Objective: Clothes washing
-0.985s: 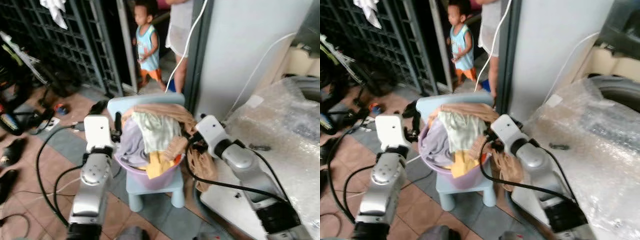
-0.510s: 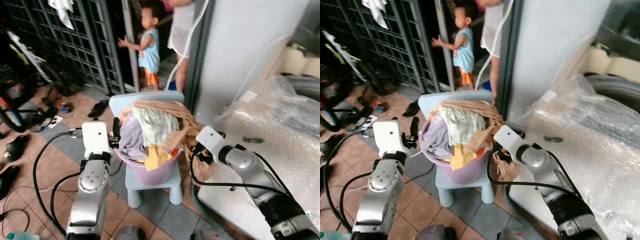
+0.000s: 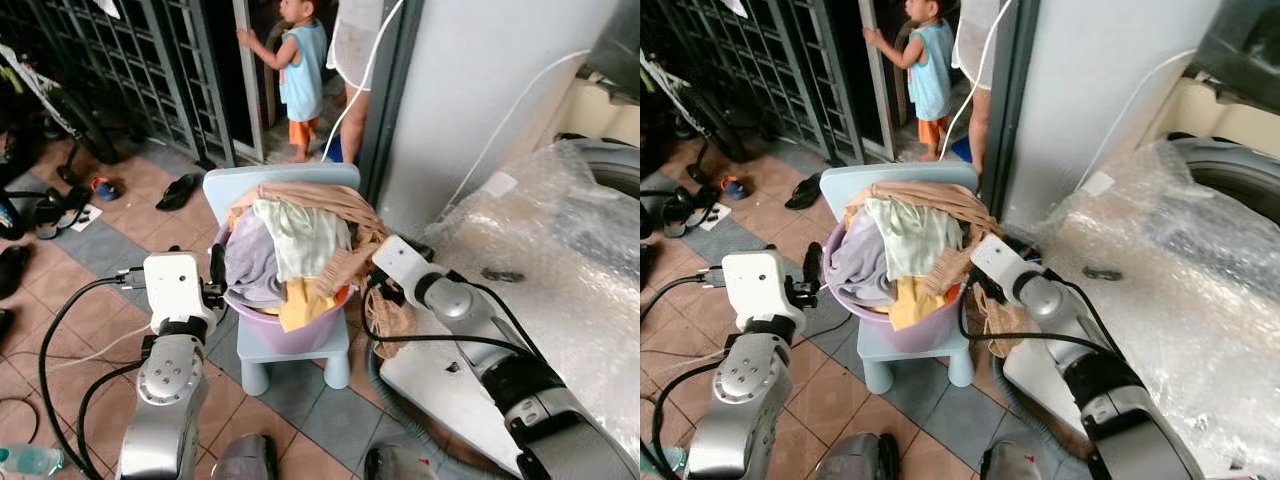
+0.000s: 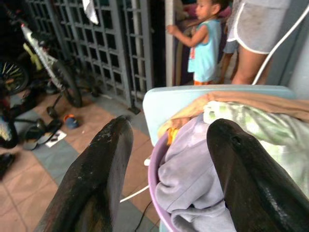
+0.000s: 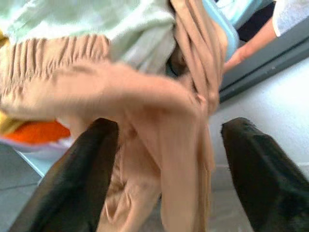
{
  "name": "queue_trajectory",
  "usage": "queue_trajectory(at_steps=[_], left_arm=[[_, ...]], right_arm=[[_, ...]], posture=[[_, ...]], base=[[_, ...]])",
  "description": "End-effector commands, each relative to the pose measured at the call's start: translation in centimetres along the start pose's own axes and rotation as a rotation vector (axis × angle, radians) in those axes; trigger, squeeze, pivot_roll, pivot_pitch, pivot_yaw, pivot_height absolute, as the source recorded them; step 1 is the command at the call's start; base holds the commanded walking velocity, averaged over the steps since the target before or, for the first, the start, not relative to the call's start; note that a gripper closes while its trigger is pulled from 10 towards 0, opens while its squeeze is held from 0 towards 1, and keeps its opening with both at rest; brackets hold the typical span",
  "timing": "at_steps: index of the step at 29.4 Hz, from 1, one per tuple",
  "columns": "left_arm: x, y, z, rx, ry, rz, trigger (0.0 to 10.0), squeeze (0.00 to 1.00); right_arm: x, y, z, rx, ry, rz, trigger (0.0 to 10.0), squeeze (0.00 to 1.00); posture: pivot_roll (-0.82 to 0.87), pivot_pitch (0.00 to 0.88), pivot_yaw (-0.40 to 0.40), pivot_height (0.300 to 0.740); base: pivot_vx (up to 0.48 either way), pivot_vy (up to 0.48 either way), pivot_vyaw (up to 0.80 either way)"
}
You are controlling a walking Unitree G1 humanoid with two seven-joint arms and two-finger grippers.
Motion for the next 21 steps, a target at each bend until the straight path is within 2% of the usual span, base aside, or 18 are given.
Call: queue_trajectory(at_steps=[1, 4, 9, 14, 18, 21], left_arm=[[0.2, -0.1, -0.2, 0.009, -0.001, 0.012, 10.0, 0.0], [0.3, -0.1, -0.4, 0.017, 0.0, -0.004, 10.0, 0.0], [0.2, -0.7, -0.9, 0.064, -0.008, -0.016, 10.0, 0.0], [0.1, -1.0, -1.1, 0.092, -0.019, -0.028, 10.0, 0.0], [0.0, -0.8, -0.9, 0.092, -0.024, -0.037, 10.0, 0.0], [0.0, -0.8, -0.5, 0.087, -0.021, -0.037, 10.0, 0.0]], right_arm=[[0.0, 0.2, 0.1, -0.013, 0.003, 0.017, 0.0, 0.0], [0.1, -0.6, 0.6, 0.011, 0.002, 0.021, 0.0, 0.0], [-0.4, -0.7, 0.8, 0.023, -0.014, 0.023, 0.0, 0.0], [0.4, 0.4, 1.1, -0.021, 0.004, 0.054, 0.0, 0.0], [2.2, 1.9, 1.4, -0.07, 0.069, 0.104, 0.0, 0.0], [2.7, 2.3, 1.4, -0.085, 0.09, 0.149, 0.0, 0.0]], posture=[[0.07, 0.136, -0.012, 0.74], [0.08, 0.127, -0.038, 0.74], [0.1, 0.123, -0.074, 0.74], [0.1, 0.117, -0.094, 0.74], [0.09, 0.104, -0.097, 0.74], [0.08, 0.098, -0.086, 0.74]], base=[[0.0, 0.0, 0.0], [0.0, 0.0, 0.0], [0.0, 0.0, 0.0], [0.0, 0.0, 0.0], [0.0, 0.0, 0.0], [0.0, 0.0, 0.0]])
Point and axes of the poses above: a point about 5 cm out from each wrist's last joint towards the gripper, its own z axis pointing out of the wrist towards the gripper, its own x axis along the axis of the wrist's last joint, y = z × x, the point moved 5 cm from there along z, pointing out of the wrist towards the gripper, and after that the axes turned 11 degrees about z, right-handed, at the moved point
